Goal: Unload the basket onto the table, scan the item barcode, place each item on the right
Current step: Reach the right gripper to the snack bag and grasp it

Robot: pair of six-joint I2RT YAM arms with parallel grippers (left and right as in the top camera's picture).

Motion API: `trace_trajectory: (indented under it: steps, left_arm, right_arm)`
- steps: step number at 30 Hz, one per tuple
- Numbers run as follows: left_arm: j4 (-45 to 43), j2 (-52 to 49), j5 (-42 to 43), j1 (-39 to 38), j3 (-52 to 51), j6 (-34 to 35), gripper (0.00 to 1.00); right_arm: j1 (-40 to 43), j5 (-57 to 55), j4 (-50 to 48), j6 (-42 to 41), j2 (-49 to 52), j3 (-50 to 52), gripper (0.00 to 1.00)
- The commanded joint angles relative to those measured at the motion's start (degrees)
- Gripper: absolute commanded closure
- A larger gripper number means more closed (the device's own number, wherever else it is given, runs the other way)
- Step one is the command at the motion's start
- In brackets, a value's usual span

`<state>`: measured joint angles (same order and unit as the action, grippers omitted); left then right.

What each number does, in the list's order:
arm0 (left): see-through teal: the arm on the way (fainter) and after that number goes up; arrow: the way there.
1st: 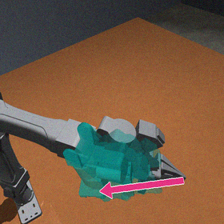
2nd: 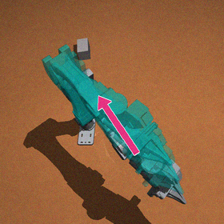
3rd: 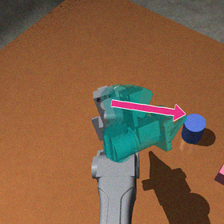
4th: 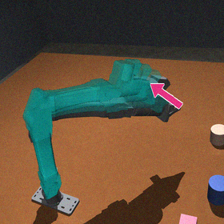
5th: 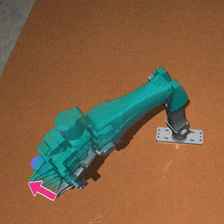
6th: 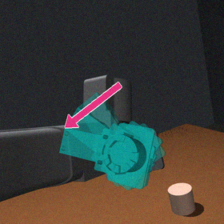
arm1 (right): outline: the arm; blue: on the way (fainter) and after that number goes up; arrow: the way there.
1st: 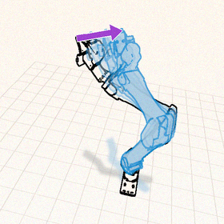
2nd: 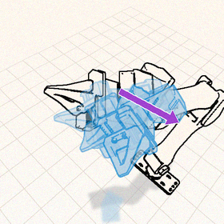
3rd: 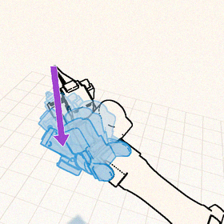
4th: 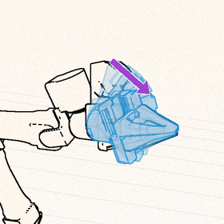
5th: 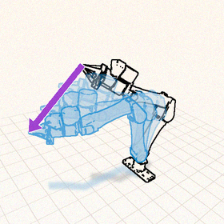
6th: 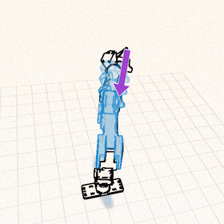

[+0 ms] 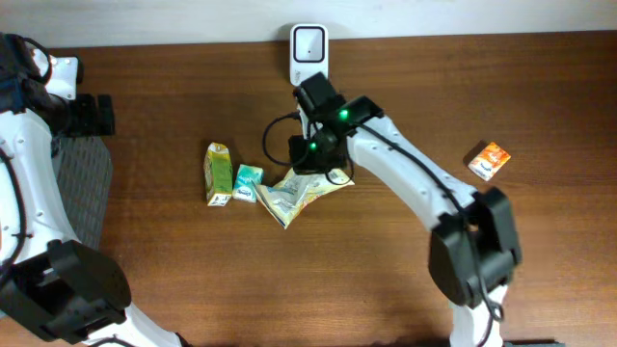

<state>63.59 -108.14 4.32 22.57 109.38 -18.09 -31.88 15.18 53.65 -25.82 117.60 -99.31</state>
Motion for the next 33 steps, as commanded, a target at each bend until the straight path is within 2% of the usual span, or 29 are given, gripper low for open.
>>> trace_trajectory:
  steps: [1,6,10,11,16,19,22,26,33]
  left_arm:
    - [0.1,-0.2,0.4,0.1,-0.2,-0.9,0.01]
    - [0.1,-0.2,0.4,0.1,-0.2,-0.9,0.01]
    - [0.1,-0.2,0.4,0.1,-0.2,-0.9,0.01]
    - [0.1,-0.2,0.4,0.1,-0.2,-0.9,0.01]
    - [0.1,-0.2,0.4,0.1,-0.2,-0.9,0.01]
    - [0.1,-0.2,0.4,0.1,-0.2,-0.9,0.01]
    - [0.1,-0.2,0.4,0.1,-0.2,-0.9,0.01]
    - [0.1,-0.2,0.4,0.1,-0.2,-0.9,0.01]
    - [0.1,-0.2,0.4,0.1,-0.2,-0.9,0.01]
  right_arm:
    - [0.1,-3.9,1.0,-6.2,5.6,0.9,0.94]
    - [0.1,-3.9,3.5,-5.9,14.1,2.1,0.96]
    - [1.2,-4.3,-1.1,-2.1,13.9,0.9,0.95]
    - [2.0,-4.7,-3.0,0.0,13.9,0.7,0.88]
    - [5.9,-5.1,-4.8,5.3,13.9,0.7,0.79]
    - [8.4,6.2,-4.2,13.4,12.8,-1.2,0.75]
    - [8.9,10.5,0.7,16.9,9.2,-5.4,0.71]
    - [5.8,13.7,3.9,16.8,7.1,-6.9,0.71]
    - [-4.2,11.8,4.7,14.4,9.4,-6.7,0.72]
